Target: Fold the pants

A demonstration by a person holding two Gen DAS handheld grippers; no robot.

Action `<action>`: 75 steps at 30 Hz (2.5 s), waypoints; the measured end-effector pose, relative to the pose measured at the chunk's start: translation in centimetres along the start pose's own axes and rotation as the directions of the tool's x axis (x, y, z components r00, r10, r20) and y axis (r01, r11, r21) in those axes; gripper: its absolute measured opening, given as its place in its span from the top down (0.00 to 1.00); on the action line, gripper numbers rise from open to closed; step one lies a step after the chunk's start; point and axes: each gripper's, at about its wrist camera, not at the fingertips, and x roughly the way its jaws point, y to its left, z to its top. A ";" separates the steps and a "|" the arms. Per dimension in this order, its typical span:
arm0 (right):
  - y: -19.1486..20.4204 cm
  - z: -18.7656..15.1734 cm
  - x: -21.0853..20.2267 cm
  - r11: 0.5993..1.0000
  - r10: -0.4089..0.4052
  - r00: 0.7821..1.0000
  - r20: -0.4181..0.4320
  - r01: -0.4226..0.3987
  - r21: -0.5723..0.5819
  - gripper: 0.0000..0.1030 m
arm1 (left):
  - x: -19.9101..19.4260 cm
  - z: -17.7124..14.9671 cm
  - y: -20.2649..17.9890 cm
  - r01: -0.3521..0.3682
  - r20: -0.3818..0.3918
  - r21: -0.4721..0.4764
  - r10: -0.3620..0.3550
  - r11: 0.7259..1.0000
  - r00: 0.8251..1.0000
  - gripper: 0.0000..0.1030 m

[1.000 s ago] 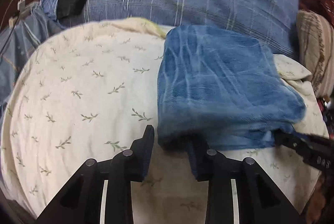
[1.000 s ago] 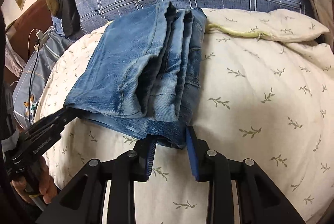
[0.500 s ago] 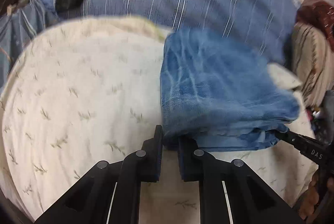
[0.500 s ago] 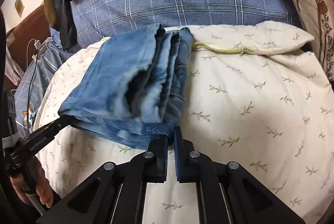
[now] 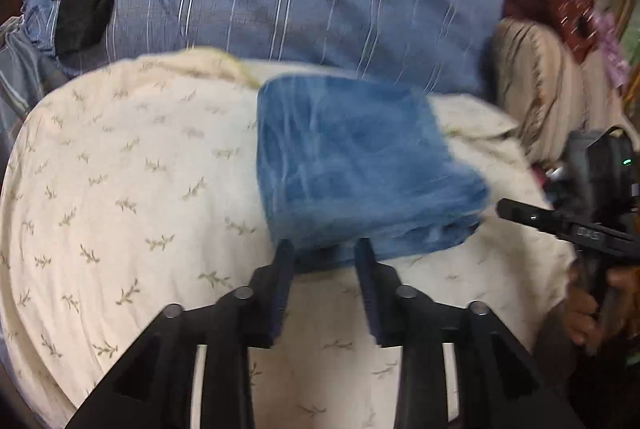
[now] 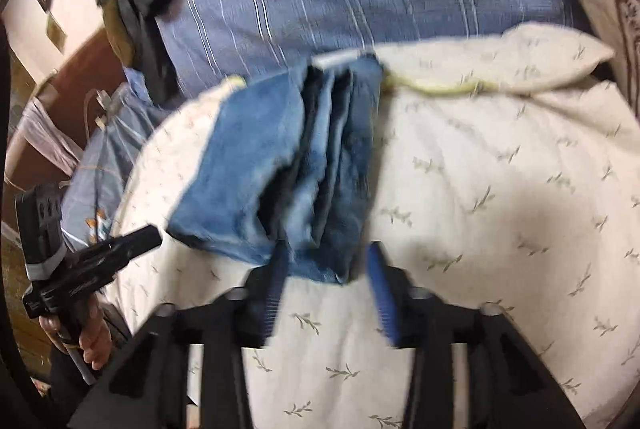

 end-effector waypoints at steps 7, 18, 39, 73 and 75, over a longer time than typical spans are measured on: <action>1.1 7.5 1.4 0.993 0.114 0.993 -0.010 -0.114 0.030 0.26 | 2.2 7.7 2.5 0.022 -0.030 -0.143 -0.027 0.990 0.999 0.45; -0.8 10.9 11.9 0.999 0.015 0.997 -0.078 -0.011 0.050 0.68 | 14.8 13.2 7.1 0.052 -0.173 -0.308 -0.110 0.950 0.979 0.41; -3.9 11.2 10.3 0.975 0.123 0.992 -0.041 -0.113 0.193 0.41 | 13.1 12.2 8.0 0.034 -0.035 -0.340 -0.048 0.940 0.998 0.50; -2.7 4.6 9.0 0.958 0.126 0.985 -0.118 -0.090 0.271 0.32 | 10.6 6.1 7.1 0.048 -0.181 -0.412 -0.134 0.910 0.974 0.54; -2.9 4.6 9.0 0.956 0.133 0.985 -0.113 -0.097 0.275 0.34 | 10.8 6.3 6.9 0.032 -0.160 -0.385 -0.101 0.922 0.982 0.58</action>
